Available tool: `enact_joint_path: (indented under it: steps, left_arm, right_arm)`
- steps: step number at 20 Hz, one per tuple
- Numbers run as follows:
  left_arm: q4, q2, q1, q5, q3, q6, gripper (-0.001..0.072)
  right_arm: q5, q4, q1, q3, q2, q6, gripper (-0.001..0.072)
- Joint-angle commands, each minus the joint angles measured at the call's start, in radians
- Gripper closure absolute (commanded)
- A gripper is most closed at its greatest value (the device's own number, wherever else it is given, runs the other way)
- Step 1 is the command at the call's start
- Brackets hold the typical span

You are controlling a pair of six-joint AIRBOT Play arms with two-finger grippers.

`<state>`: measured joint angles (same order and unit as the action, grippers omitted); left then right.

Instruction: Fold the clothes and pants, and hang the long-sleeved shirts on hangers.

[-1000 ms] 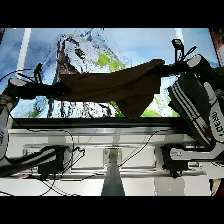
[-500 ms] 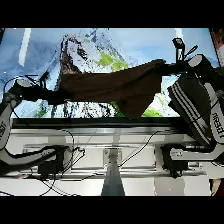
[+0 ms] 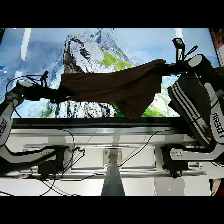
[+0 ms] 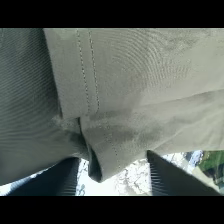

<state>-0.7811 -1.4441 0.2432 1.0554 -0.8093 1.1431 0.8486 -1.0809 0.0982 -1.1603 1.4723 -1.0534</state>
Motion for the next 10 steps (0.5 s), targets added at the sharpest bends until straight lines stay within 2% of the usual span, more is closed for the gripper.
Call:
enact_joint_path:
  steps: [1, 4, 6, 10]
  left_arm:
    - [0.008, -0.001, 0.000, -0.004, -0.001, -0.002, 0.0437]
    - [0.009, -0.001, 0.000, -0.002, -0.001, -0.002, 0.0442]
    - [0.009, -0.001, 0.000, 0.016, -0.001, -0.002, 0.0488]
    - [0.008, -0.001, 0.001, 0.080, -0.001, -0.002, 0.0488]
  right_arm:
    - [0.000, 0.000, 0.000, -0.001, 0.000, 0.000, 0.0698]
    - [0.000, 0.000, 0.000, -0.001, 0.000, 0.000, 0.0698]
    - [0.000, 0.000, 0.000, -0.001, 0.000, 0.000, 0.0698]
    - [0.000, 0.000, 0.000, -0.001, 0.000, 0.000, 0.0698]
